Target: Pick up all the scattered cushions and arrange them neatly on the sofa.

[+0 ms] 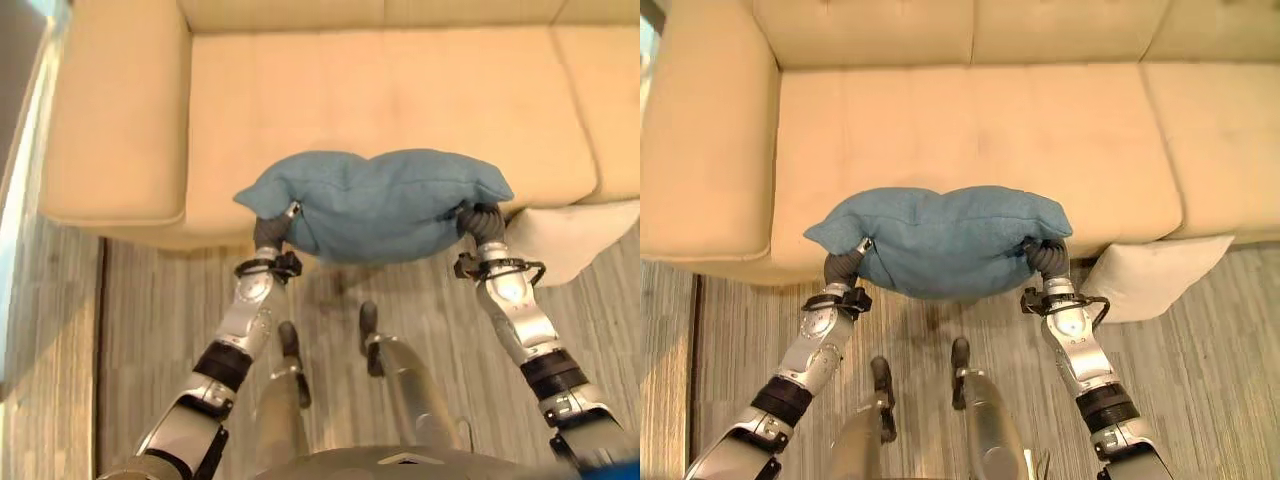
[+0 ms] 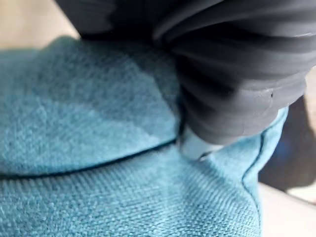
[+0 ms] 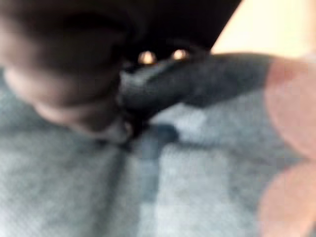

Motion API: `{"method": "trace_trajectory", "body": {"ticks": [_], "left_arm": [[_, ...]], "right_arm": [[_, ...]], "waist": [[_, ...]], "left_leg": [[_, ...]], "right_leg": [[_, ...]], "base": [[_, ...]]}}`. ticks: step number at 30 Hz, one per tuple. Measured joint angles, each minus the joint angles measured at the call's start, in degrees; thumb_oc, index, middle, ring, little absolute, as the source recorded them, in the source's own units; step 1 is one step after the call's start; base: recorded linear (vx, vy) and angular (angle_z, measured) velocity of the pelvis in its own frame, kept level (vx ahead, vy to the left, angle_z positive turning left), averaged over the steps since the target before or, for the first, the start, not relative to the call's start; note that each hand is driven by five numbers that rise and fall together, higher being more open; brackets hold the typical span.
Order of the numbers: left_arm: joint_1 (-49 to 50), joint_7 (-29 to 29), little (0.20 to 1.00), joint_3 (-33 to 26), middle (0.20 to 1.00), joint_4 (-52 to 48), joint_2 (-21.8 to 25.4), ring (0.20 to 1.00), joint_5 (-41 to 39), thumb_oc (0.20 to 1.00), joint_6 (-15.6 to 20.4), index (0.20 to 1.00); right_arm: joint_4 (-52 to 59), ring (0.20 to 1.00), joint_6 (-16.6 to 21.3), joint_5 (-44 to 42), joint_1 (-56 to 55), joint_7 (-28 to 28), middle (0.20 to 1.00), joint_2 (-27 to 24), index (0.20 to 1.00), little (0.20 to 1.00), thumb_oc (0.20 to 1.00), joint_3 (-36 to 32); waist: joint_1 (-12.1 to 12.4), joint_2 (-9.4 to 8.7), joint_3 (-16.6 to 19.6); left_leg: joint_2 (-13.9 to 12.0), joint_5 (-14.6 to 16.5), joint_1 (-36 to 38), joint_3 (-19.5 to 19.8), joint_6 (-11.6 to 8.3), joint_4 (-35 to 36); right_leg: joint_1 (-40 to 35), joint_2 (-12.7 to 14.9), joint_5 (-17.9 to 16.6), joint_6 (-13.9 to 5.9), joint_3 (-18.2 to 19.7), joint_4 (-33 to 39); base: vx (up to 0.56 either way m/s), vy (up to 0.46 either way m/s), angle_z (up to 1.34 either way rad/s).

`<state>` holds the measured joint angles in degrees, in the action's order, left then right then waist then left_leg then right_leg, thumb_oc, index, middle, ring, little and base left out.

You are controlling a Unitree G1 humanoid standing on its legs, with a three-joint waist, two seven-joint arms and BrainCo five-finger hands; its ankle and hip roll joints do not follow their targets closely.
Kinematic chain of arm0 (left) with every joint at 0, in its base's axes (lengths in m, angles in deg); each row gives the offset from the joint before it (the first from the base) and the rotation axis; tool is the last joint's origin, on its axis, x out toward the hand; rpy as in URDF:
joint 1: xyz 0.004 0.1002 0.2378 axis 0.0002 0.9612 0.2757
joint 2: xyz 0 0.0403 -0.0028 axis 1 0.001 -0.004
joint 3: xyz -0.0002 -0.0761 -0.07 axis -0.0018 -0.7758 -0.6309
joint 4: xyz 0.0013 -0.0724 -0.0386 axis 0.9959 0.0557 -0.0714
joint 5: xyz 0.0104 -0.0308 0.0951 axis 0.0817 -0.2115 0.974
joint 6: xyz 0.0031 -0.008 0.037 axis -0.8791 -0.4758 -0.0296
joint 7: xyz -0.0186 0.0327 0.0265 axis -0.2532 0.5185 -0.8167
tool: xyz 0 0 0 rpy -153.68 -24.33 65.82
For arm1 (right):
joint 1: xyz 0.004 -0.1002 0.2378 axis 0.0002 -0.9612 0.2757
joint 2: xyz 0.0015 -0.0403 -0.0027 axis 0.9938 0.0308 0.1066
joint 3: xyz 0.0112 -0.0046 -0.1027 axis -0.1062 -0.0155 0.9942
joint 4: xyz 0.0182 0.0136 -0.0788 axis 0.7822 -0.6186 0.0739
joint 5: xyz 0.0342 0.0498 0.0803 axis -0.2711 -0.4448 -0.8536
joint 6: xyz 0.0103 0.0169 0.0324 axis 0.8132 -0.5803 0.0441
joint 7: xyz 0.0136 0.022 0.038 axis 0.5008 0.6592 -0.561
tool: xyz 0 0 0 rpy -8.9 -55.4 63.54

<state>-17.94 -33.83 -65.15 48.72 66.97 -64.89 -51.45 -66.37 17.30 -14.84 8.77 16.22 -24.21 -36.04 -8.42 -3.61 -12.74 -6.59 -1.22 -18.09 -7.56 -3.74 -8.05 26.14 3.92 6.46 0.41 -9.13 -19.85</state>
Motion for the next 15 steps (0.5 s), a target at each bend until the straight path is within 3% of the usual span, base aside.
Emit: {"method": "trace_trajectory", "body": {"ticks": [4, 6, 8, 11, 12, 13, 15], "left_arm": [[1.88, -0.08, 0.200, 1.08, 0.200, 0.00, -0.07, 0.200, 0.09, 0.200, -0.28, 0.200], [2.75, -0.13, 0.200, 1.43, 0.200, 0.14, 0.07, 0.200, 0.29, 0.200, -0.73, 0.200], [3.44, -0.12, 0.200, 1.55, 0.200, 0.15, -0.32, 0.200, 0.28, 0.200, -0.91, 0.200], [7.15, -0.30, 0.200, 1.04, 0.200, 0.12, -0.09, 0.200, 0.30, 0.200, -1.13, 0.200], [8.45, -0.61, 0.200, 0.92, 0.200, 0.08, -0.22, 0.200, 0.31, 0.200, -1.12, 0.200], [9.10, -0.74, 0.200, 0.93, 0.200, 0.09, -0.52, 0.200, 0.31, 0.200, -1.24, 0.200], [11.03, -1.14, 0.200, 0.83, 0.200, 0.09, 0.19, 0.200, 0.33, 0.200, -1.79, 0.200]], "right_arm": [[-0.09, 0.200, -0.51, 0.62, -1.63, -0.01, 0.200, -0.24, 0.200, 0.200, 0.200, -0.41], [-0.60, 0.200, -1.66, 0.63, -2.14, 0.16, 0.200, -0.03, 0.200, 0.200, 0.200, -0.04], [-0.66, 0.200, -1.78, 0.64, -2.47, 0.46, 0.200, -0.23, 0.200, 0.200, 0.200, -0.13], [-0.81, 0.200, -2.66, 1.55, -4.30, -0.66, 0.200, -0.13, 0.200, 0.200, 0.200, 0.87], [-0.80, 0.200, -2.90, 1.69, -5.07, -1.27, 0.200, -0.43, 0.200, 0.200, 0.200, 1.25], [-0.78, 0.200, -3.11, 1.68, -5.88, -1.44, 0.200, -0.29, 0.200, 0.200, 0.200, 1.30], [-0.77, 0.200, -4.06, 2.01, -7.29, -1.95, 0.200, 0.02, 0.200, 0.200, 0.200, 2.72]], "waist": [[0.29, 0.66, 2.72], [0.71, -0.18, 2.51], [3.51, -0.69, 2.72], [5.22, 0.64, 3.82], [5.13, 2.18, 4.75], [4.84, 2.84, 5.53], [4.73, 0.31, 7.25]], "left_leg": [[-0.26, -0.64, 5.49, -0.76, -0.55, 4.98], [-0.24, 1.28, 3.54, -0.23, -2.21, -2.87], [0.37, 0.77, 2.78, 0.20, -1.81, 3.00], [-0.50, -1.46, 2.58, -0.93, -0.36, 7.07], [-1.04, -1.03, 3.44, -1.23, -0.02, 7.09], [-1.23, -3.22, 3.67, -1.00, 0.55, 6.95], [1.76, -3.33, 6.91, -4.68, 1.55, 7.51]], "right_leg": [[-4.38, -0.86, 0.29, 0.04, -0.05, 1.63], [-9.74, -0.90, -0.44, 2.62, 1.88, 6.60], [-13.37, -0.88, -2.81, 2.65, 3.58, 11.78], [-18.02, -1.53, -1.85, 0.82, 5.07, 13.42], [-18.88, -2.12, -1.04, -0.21, 5.38, 13.22], [-19.39, -2.14, -0.36, -1.06, 5.90, 12.99], [-19.58, 1.18, 1.39, -3.64, 9.35, 11.27]], "base": [[0.30, 0.075, 0.01], [0.25, 0.053, 0.10], [0.35, 0.146, -0.23], [0.28, 0.121, -0.45], [0.33, 0.169, -0.48], [0.38, 0.253, -0.57], [0.29, 0.231, -0.62]]}}
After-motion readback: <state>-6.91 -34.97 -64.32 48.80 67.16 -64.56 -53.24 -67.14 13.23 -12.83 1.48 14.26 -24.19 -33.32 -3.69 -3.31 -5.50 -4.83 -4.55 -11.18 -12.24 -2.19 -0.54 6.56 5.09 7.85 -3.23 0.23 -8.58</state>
